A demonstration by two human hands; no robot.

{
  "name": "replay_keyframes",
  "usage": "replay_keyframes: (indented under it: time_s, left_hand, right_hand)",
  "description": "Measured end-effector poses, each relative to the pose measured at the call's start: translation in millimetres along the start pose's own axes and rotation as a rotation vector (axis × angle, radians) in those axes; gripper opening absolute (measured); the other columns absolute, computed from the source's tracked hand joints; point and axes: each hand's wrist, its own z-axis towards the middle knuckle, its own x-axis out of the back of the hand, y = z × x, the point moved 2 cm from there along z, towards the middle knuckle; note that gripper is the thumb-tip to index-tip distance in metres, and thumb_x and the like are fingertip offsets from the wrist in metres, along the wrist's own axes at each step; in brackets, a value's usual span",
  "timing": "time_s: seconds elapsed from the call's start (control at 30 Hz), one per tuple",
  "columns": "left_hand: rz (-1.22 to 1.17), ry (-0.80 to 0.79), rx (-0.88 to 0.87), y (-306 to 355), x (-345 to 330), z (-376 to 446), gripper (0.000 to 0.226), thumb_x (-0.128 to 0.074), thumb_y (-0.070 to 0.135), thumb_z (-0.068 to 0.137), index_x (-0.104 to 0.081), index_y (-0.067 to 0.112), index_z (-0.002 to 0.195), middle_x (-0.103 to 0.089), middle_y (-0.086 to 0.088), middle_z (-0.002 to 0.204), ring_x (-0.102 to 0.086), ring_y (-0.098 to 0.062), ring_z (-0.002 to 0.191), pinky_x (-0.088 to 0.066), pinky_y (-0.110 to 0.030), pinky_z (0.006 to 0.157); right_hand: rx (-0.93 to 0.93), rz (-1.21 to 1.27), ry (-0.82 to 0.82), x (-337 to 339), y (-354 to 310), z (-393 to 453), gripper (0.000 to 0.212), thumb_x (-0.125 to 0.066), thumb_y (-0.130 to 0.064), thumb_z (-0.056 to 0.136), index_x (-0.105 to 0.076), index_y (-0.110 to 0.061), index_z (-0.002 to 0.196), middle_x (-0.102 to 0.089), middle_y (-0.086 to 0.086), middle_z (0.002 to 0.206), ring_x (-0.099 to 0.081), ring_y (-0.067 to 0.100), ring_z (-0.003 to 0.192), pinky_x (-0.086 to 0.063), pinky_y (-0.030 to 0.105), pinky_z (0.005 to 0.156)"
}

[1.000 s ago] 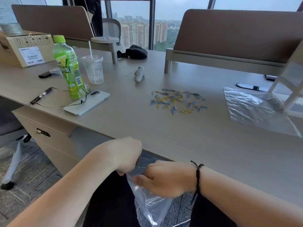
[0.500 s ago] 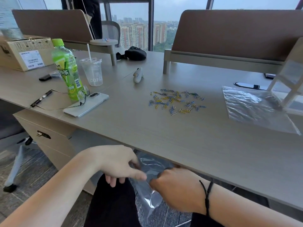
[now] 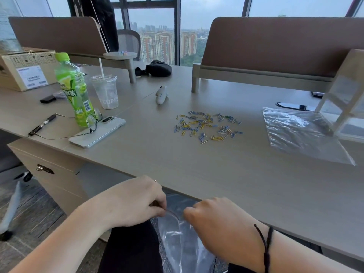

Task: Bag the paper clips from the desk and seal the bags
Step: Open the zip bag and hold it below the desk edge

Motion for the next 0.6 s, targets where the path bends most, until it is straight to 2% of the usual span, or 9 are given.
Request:
replay_keyframes:
  time_s: [0.1,0.2,0.27,0.33,0.4,0.47,0.53,0.57,0.6]
  left_hand:
    - [0.002,0.045,-0.017,6,1,-9,0.025,-0.064,0.056,0.087,-0.074,0.035,0.097,-0.052,0.018,0.094,-0.047,0.009,0.07,-0.032,-0.007,0.062]
    - [-0.058,0.05,-0.049,15,5,-13,0.039,-0.062,0.068,0.081,-0.072,0.036,0.101,-0.051,0.025,0.108,-0.047,0.017,0.074,-0.031,-0.005,0.063]
    - [-0.118,0.035,-0.094,20,5,-11,0.039,-0.064,0.067,0.081,-0.073,0.033,0.098,-0.056,0.027,0.115,-0.047,0.023,0.079,-0.032,-0.002,0.068]
    - [-0.158,0.037,-0.131,24,5,-6,0.033,-0.065,0.06,0.083,-0.073,0.03,0.094,-0.063,0.025,0.099,-0.05,0.019,0.08,-0.033,-0.003,0.069]
    - [-0.164,0.046,-0.132,26,3,-2,0.025,-0.065,0.05,0.088,-0.073,0.027,0.09,-0.062,0.021,0.08,-0.053,0.014,0.071,-0.035,-0.006,0.063]
    - [-0.195,0.033,-0.131,25,3,1,0.022,-0.065,0.045,0.09,-0.074,0.025,0.09,-0.069,0.014,0.078,-0.058,0.005,0.071,-0.04,-0.011,0.062]
    - [-0.22,0.018,-0.148,23,2,4,0.02,-0.066,0.043,0.091,-0.076,0.026,0.093,-0.073,0.007,0.081,-0.059,0.002,0.071,-0.041,-0.011,0.063]
    - [-0.234,0.018,-0.155,22,2,5,0.02,-0.067,0.044,0.09,-0.077,0.026,0.094,-0.074,0.006,0.081,-0.059,0.003,0.07,-0.039,-0.008,0.062]
    - [-0.245,0.023,-0.154,20,2,5,0.02,-0.068,0.044,0.09,-0.078,0.026,0.094,-0.074,0.007,0.08,-0.058,0.004,0.069,-0.037,-0.006,0.063]
  right_hand:
    - [0.002,-0.023,0.0,0,1,2,0.019,-0.048,0.0,0.079,-0.042,-0.018,0.081,-0.062,0.01,0.088,-0.059,0.037,0.075,-0.037,0.038,0.057]
    - [0.01,-0.026,0.017,4,0,4,0.016,-0.049,-0.004,0.082,-0.046,-0.02,0.081,-0.063,0.008,0.084,-0.054,0.032,0.068,-0.042,0.038,0.057]
    - [0.016,-0.039,0.035,8,-1,6,0.015,-0.049,-0.006,0.084,-0.054,-0.02,0.086,-0.064,0.008,0.084,-0.057,0.032,0.069,-0.042,0.037,0.058]
    - [0.02,-0.048,0.04,10,-2,8,0.017,-0.049,-0.005,0.085,-0.051,-0.022,0.083,-0.063,0.009,0.08,-0.059,0.034,0.069,-0.042,0.036,0.056]
    - [0.004,-0.055,0.021,9,-1,10,0.02,-0.049,-0.005,0.085,-0.043,-0.023,0.078,-0.059,0.009,0.074,-0.05,0.035,0.063,-0.035,0.034,0.05]
    - [0.002,-0.038,0.048,8,2,10,0.011,-0.05,-0.013,0.09,-0.051,-0.019,0.081,-0.06,0.01,0.076,-0.049,0.034,0.063,-0.035,0.036,0.048]
    - [0.029,0.097,0.107,11,8,7,0.015,-0.053,-0.028,0.094,-0.063,-0.018,0.09,-0.068,0.006,0.081,-0.061,0.031,0.071,-0.05,0.039,0.061]
    - [0.027,0.241,0.123,16,12,5,0.019,-0.056,-0.034,0.093,-0.069,-0.019,0.093,-0.072,0.001,0.083,-0.067,0.023,0.074,-0.054,0.036,0.069]
    - [0.006,0.416,0.137,23,18,5,0.02,-0.062,-0.036,0.091,-0.073,-0.02,0.093,-0.075,-0.003,0.083,-0.069,0.012,0.074,-0.055,0.027,0.071]
